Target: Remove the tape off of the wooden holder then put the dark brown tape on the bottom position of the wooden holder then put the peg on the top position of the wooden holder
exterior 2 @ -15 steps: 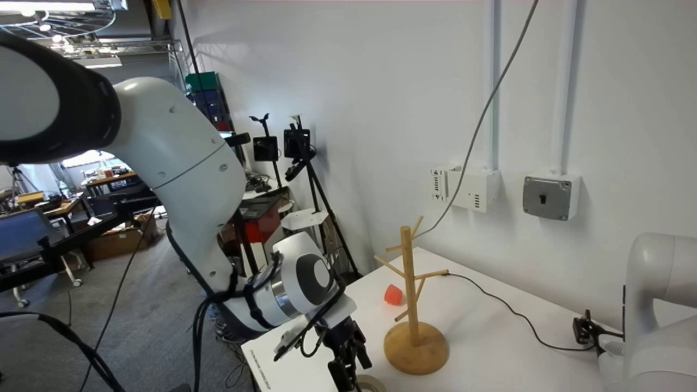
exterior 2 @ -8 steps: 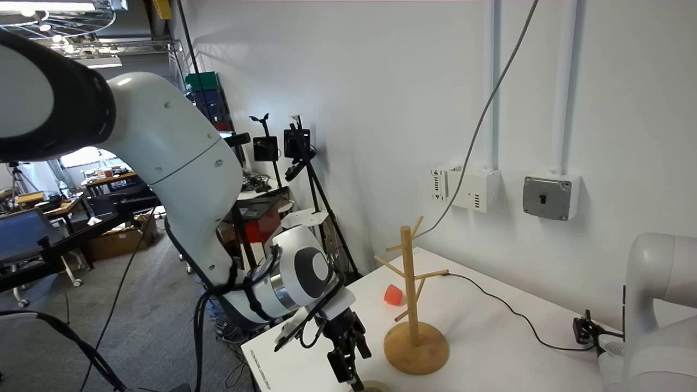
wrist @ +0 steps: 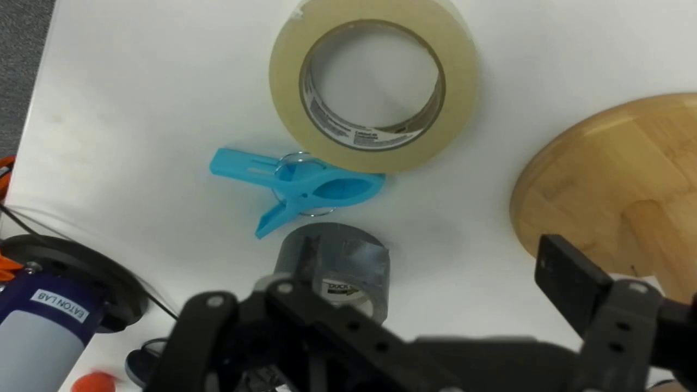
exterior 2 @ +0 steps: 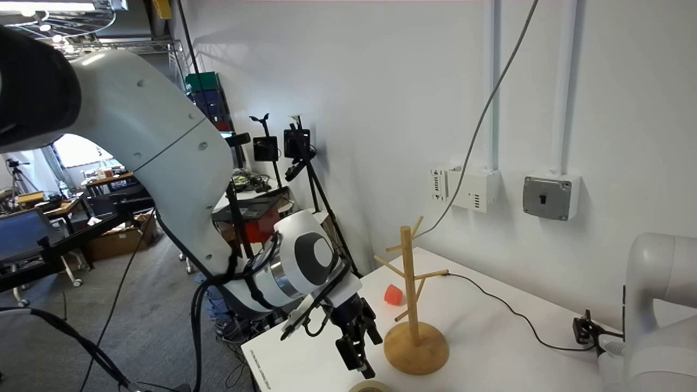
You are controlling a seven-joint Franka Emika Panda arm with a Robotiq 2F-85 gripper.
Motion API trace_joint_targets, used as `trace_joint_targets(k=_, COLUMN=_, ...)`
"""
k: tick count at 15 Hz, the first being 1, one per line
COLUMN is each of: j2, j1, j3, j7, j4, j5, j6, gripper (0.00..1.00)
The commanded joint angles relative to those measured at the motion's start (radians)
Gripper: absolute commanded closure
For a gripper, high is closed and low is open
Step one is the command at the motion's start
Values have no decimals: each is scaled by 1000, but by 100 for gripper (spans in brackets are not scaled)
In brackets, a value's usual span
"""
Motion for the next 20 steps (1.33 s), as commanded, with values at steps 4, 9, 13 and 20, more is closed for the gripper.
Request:
trace_joint_targets(k=4, j2=-37, j1=-82, j3=-13, j7=-58, j4=-7, j5=46, j6=-4, gripper=0)
trace_joint_targets(k=9, j2=-14, j1=-140, j3=-31, j7=-57, j4=36, j5=80, j6=-18, gripper=0)
trace_joint_targets(k=13, j2=-11, j1=-119, j3=-70, j7=-48, j4=38, j5=105, j6=1, gripper=0)
trace_joint_targets(k=20, j2=-8, j1=-112, j3=-75, j7=-53, j4=40, j5=109, j6=0, gripper=0)
